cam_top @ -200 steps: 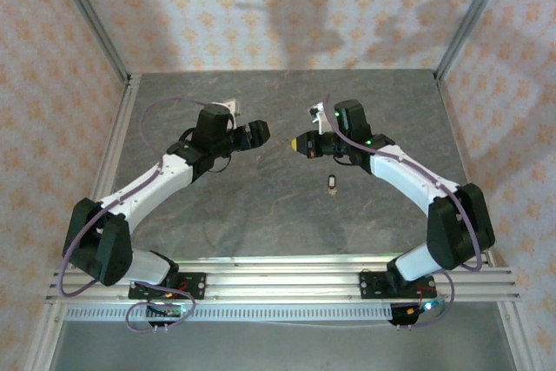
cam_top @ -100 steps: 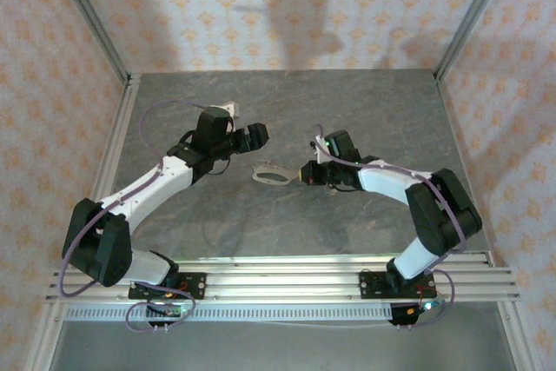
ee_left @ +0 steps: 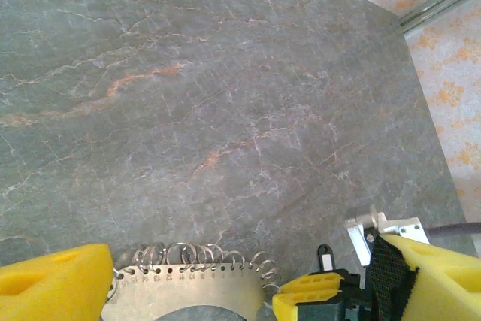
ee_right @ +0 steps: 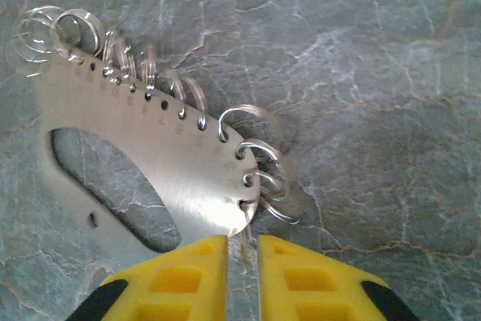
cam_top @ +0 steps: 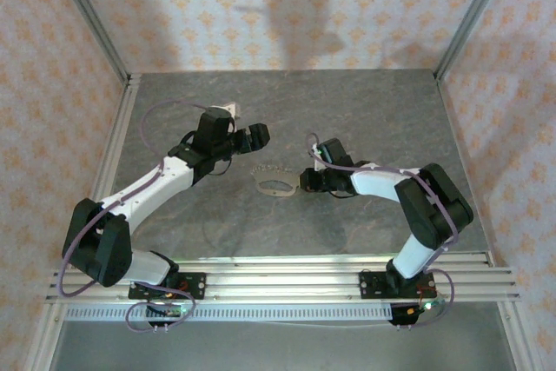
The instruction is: Put the keys on the keyring
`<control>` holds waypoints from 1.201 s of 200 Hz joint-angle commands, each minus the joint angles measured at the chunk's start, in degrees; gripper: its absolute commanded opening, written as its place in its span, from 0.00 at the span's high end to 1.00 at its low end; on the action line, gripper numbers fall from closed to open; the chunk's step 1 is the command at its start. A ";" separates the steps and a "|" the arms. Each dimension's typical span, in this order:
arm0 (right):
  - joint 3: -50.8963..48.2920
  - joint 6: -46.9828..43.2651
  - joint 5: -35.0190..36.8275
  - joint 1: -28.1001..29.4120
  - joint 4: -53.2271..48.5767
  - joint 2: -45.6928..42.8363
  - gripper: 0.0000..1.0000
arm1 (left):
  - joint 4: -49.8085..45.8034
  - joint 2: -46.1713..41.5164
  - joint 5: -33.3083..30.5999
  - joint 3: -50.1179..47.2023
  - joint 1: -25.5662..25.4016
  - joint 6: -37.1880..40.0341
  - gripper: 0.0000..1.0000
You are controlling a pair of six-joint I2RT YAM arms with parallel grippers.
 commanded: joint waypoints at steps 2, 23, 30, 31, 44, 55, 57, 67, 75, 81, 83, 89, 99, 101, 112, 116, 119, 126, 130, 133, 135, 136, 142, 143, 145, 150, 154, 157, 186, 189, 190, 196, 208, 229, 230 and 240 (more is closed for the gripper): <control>1.14 0.45 3.10 0.24 -1.89 -1.76 0.74 | 1.56 -0.77 -1.43 -1.06 -0.52 -0.64 0.10; 1.35 1.16 4.55 0.29 -2.48 -3.81 0.68 | 1.67 -0.69 -1.56 -0.99 -0.72 -0.54 0.10; 1.40 1.50 4.81 0.26 -2.54 -4.36 0.68 | 1.75 -0.64 -1.61 -0.98 -0.71 -0.54 0.10; 1.36 1.55 4.82 0.28 -2.54 -4.45 0.67 | 1.73 -0.66 -1.61 -0.98 -0.71 -0.54 0.10; 1.33 2.03 5.35 0.35 -2.55 -5.32 0.67 | 1.78 -0.58 -1.65 -1.05 -0.80 -0.54 0.10; 1.37 2.35 5.74 0.31 -2.65 -5.91 0.67 | 1.76 -0.55 -1.68 -1.05 -0.80 -0.46 0.10; 1.34 2.43 5.91 0.31 -2.63 -6.00 0.67 | 1.80 -0.54 -1.69 -1.06 -0.80 -0.45 0.10; 1.30 2.51 5.90 0.31 -2.61 -6.37 0.67 | 1.85 -0.50 -1.70 -1.12 -0.80 -0.45 0.10; 1.34 2.51 5.79 0.35 -2.65 -6.47 0.67 | 1.91 -0.51 -1.74 -1.14 -0.87 -0.45 0.10; 1.39 2.37 5.61 0.39 -2.65 -6.47 0.67 | 1.98 -0.42 -1.77 -1.23 -0.88 -0.47 0.10; 1.45 2.34 5.51 0.44 -2.68 -6.34 0.67 | 1.98 -0.42 -1.74 -1.19 -0.89 -0.46 0.10; 1.57 2.16 5.47 0.52 -2.89 -6.16 0.67 | 1.96 -0.38 -1.79 -1.22 -0.89 -0.45 0.10; 1.69 1.65 5.43 0.81 -3.20 -5.88 0.67 | 2.07 -0.33 -1.74 -1.17 -0.89 -0.45 0.10; 1.72 1.51 5.48 0.87 -3.28 -5.82 0.67 | 2.05 -0.33 -1.75 -1.20 -0.89 -0.41 0.10; 1.89 1.04 5.67 1.22 -3.81 -5.32 0.67 | 2.14 -0.24 -1.79 -1.16 -0.89 -0.39 0.10; 1.98 0.89 5.76 1.31 -3.87 -5.12 0.67 | 2.16 -0.22 -1.78 -1.18 -0.84 -0.39 0.10; 1.95 0.80 5.78 1.35 -4.06 -5.01 0.67 | 2.16 -0.24 -1.79 -1.19 -0.87 -0.37 0.10; 1.97 0.64 5.87 1.51 -4.17 -4.73 0.67 | 2.11 -0.25 -1.80 -1.16 -0.89 -0.36 0.10; 2.00 0.56 5.76 1.53 -4.14 -4.52 0.67 | 2.16 -0.25 -1.80 -1.21 -0.89 -0.36 0.10; 1.93 0.51 5.79 1.61 -4.19 -4.38 0.67 | 2.14 -0.25 -1.79 -1.23 -0.89 -0.36 0.10; 1.89 0.47 5.75 1.62 -4.14 -4.26 0.67 | 2.15 -0.25 -1.79 -1.23 -0.89 -0.36 0.10; 1.92 0.42 5.81 1.67 -4.09 -4.27 0.67 | 2.16 -0.25 -1.79 -1.23 -0.89 -0.36 0.10; 1.88 0.26 5.92 1.75 -4.07 -3.93 0.67 | 2.16 -0.25 -1.83 -1.23 -0.89 -0.36 0.10; 1.86 0.23 5.90 1.73 -4.09 -3.93 0.67 | 2.16 -0.25 -1.81 -1.19 -0.89 -0.36 0.10; 1.92 0.14 5.89 1.72 -4.05 -3.86 0.67 | 2.16 -0.25 -1.84 -1.20 -0.89 -0.36 0.10; 1.78 0.07 5.91 1.71 -4.11 -3.56 0.67 | 2.14 -0.17 -1.82 -1.16 -0.89 -0.36 0.10; 1.77 0.02 6.04 1.79 -3.99 -3.35 0.66 | 2.16 -0.16 -1.77 -1.21 -0.89 -0.37 0.10; 1.77 -0.10 6.01 1.80 -4.02 -3.25 0.66 | 2.15 -0.16 -1.78 -1.21 -0.84 -0.29 0.10; 2.11 -0.58 5.97 1.80 -3.69 -1.58 0.66 | 2.16 0.02 -1.87 -1.14 -0.89 -0.19 0.10; 2.13 -0.59 5.86 1.82 -3.70 -1.33 0.66 | 2.16 0.06 -1.89 -1.14 -0.89 -0.19 0.10; 2.17 -0.64 5.87 1.81 -3.69 -1.26 0.66 | 2.16 0.08 -1.92 -1.14 -0.89 -0.19 0.10; 2.35 -0.75 5.75 1.80 -3.66 -0.90 0.66 | 2.05 0.22 -1.94 -1.11 -0.89 -0.19 0.10; 2.58 -0.68 5.27 1.80 -3.40 -0.27 0.66 | 2.16 0.37 -1.97 -1.08 -0.93 -0.27 0.10; 3.02 -0.60 4.65 1.95 -3.00 0.38 0.67 | 2.46 0.70 -1.92 -1.22 -0.89 -0.32 0.10; 3.05 -0.60 4.61 1.96 -2.95 0.38 0.67 | 2.49 0.71 -1.94 -1.23 -0.89 -0.30 0.10; 3.29 -0.60 4.48 2.09 -2.92 0.49 0.68 | 2.59 0.89 -1.88 -1.18 -0.89 -0.34 0.10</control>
